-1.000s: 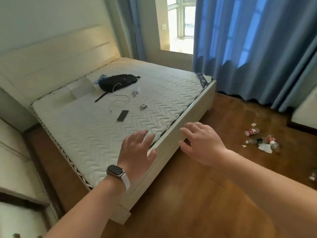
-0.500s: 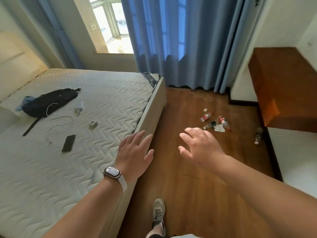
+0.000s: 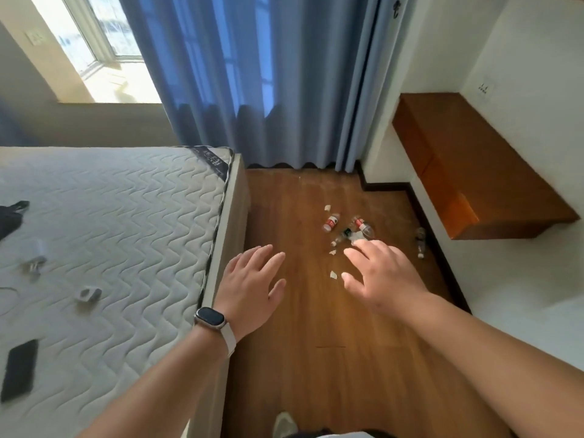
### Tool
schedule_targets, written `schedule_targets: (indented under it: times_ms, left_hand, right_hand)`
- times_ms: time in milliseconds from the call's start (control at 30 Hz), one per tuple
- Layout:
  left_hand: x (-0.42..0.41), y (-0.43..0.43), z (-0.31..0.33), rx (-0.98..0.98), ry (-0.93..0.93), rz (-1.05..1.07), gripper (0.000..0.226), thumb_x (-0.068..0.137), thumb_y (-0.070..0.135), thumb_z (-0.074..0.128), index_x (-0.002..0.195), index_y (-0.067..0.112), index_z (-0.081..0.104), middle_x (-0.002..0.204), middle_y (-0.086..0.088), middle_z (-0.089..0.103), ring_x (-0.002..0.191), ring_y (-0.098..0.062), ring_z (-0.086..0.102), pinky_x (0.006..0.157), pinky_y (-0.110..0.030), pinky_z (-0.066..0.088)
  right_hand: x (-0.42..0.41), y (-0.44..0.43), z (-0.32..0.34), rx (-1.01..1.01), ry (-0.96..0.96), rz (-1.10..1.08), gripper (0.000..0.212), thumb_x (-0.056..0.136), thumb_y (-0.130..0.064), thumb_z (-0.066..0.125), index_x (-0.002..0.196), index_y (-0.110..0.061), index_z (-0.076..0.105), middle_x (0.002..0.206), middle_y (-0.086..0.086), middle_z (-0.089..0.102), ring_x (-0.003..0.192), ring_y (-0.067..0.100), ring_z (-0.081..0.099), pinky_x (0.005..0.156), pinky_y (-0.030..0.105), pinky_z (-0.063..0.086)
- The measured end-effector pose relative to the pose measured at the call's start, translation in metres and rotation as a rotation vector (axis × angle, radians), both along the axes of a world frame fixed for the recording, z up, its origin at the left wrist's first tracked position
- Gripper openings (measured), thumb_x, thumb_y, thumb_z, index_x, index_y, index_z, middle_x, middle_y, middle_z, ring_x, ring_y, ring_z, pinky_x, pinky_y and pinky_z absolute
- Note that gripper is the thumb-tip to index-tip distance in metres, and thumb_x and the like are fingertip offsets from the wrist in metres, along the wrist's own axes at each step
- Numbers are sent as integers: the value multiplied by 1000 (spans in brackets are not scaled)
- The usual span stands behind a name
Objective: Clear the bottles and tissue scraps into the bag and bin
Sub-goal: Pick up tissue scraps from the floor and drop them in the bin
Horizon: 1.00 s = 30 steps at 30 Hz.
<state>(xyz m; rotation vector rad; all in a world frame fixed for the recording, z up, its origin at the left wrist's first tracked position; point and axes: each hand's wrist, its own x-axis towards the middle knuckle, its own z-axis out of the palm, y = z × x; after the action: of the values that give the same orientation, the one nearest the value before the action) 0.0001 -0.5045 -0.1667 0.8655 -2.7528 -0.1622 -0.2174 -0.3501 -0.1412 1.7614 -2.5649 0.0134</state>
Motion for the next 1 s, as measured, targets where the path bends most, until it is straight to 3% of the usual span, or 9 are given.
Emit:
schedule_targets:
  times_ms: [100,233,533,1000]
  left_hand:
    - [-17,-24,0,13,25,-40,46,89,38,62,132,24,55,137,-2,55,128,-27,49,103,-46,40]
    - [-44,-43,-1,28,20,-118,46,92,44,51,134,26,53,140,0,53,131,-25,47,106,-46,38]
    - [-118,-68,-14,50,-39,-194,49,92,48,45,135,26,53,140,0,53,131,-26,47,107,-47,40]
    - [-292,-87,-35,54,-144,-141,44,92,44,52,134,27,53,138,3,54,128,-24,49,106,-42,37]
  right_hand:
    - [-10,-8,1,26,-2,-58,52,93,-53,42,133,-23,54,140,1,51,129,20,46,105,38,37]
    - [-29,-10,2,29,-9,-137,53,94,-53,40,133,-22,54,140,2,52,129,22,46,106,41,37]
    - [-93,-16,-24,97,-96,-228,56,96,-55,31,142,-25,43,149,-1,40,137,19,34,111,37,29]
    - [-288,-54,-51,122,-180,-171,54,95,-54,35,137,-24,48,145,0,45,133,20,40,108,38,33]
